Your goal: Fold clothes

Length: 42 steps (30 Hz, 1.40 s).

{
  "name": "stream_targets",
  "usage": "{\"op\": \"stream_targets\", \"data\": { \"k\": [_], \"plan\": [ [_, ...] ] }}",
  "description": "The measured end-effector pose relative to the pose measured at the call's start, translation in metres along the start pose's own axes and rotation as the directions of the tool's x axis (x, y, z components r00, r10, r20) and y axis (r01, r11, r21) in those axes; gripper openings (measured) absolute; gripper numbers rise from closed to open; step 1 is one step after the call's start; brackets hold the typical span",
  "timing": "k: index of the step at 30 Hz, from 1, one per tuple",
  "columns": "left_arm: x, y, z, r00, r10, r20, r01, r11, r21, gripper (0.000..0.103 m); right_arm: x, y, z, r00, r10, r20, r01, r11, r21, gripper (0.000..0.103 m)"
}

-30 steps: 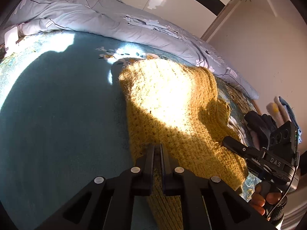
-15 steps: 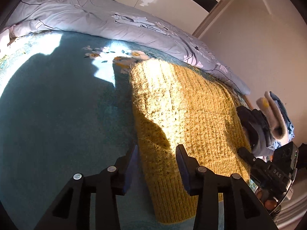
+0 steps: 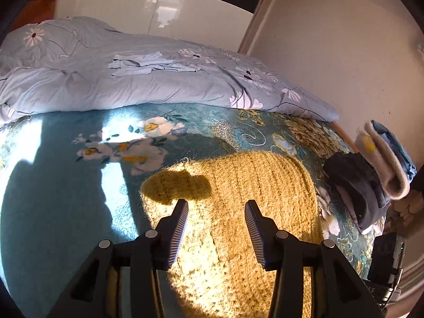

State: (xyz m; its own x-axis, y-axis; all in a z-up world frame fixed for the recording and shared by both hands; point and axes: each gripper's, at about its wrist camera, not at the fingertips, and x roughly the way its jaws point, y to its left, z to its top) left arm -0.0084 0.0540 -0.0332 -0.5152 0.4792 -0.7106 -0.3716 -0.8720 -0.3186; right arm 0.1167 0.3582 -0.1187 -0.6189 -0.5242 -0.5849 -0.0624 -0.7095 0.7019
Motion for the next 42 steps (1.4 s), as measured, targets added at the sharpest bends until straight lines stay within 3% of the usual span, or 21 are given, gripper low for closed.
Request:
{"op": "stream_targets", "data": {
  "k": [6,11,14,19,24,29,31,33,37,42],
  "plan": [
    [0.041,0.015,0.0,0.994,-0.026,-0.106,0.022,0.999,-0.036,0.048,-0.001,-0.001,0.0,1.0,-0.005,-0.004,0.005,1.0,-0.001,0.024],
    [0.02,0.015,0.001,0.995,-0.067,-0.079,0.063,0.996,-0.056,0.05,-0.004,0.003,0.0,1.0,-0.004,-0.012,0.004,1.0,-0.018,0.025],
    [0.003,0.024,-0.004,0.995,-0.093,-0.046,0.087,0.99,-0.113,0.06,-0.01,0.006,-0.001,1.0,-0.013,-0.002,0.012,0.999,-0.031,0.029],
    [-0.014,0.047,-0.033,0.994,-0.103,-0.034,0.092,0.966,-0.243,0.061,-0.02,0.004,-0.002,0.998,-0.062,0.018,0.063,0.996,-0.064,0.052],
    [-0.018,0.058,-0.076,0.982,-0.173,-0.078,0.134,0.924,-0.358,0.061,-0.011,-0.005,-0.003,0.999,-0.011,-0.032,0.01,1.0,-0.024,0.054],
    [-0.017,0.059,-0.114,0.952,-0.282,-0.123,0.196,0.865,-0.462,0.064,-0.005,-0.012,-0.007,0.997,0.057,-0.059,-0.055,0.998,0.034,0.054],
    [-0.019,0.057,-0.124,0.941,-0.314,-0.126,0.218,0.846,-0.487,0.066,-0.006,-0.015,-0.009,0.995,0.081,-0.053,-0.078,0.995,0.062,0.04],
    [-0.019,0.056,-0.131,0.932,-0.339,-0.126,0.233,0.83,-0.507,0.068,-0.008,-0.017,-0.011,0.994,0.098,-0.048,-0.093,0.992,0.086,0.035],
    [-0.022,0.05,-0.129,0.932,-0.342,-0.121,0.241,0.833,-0.497,0.068,-0.013,-0.013,-0.016,0.991,0.125,-0.046,-0.119,0.987,0.11,0.03],
    [-0.036,0.049,-0.105,0.943,-0.329,-0.047,0.269,0.839,-0.474,0.068,-0.025,0.001,-0.03,0.979,0.198,-0.055,-0.189,0.973,0.13,0.027]
  ]
}}
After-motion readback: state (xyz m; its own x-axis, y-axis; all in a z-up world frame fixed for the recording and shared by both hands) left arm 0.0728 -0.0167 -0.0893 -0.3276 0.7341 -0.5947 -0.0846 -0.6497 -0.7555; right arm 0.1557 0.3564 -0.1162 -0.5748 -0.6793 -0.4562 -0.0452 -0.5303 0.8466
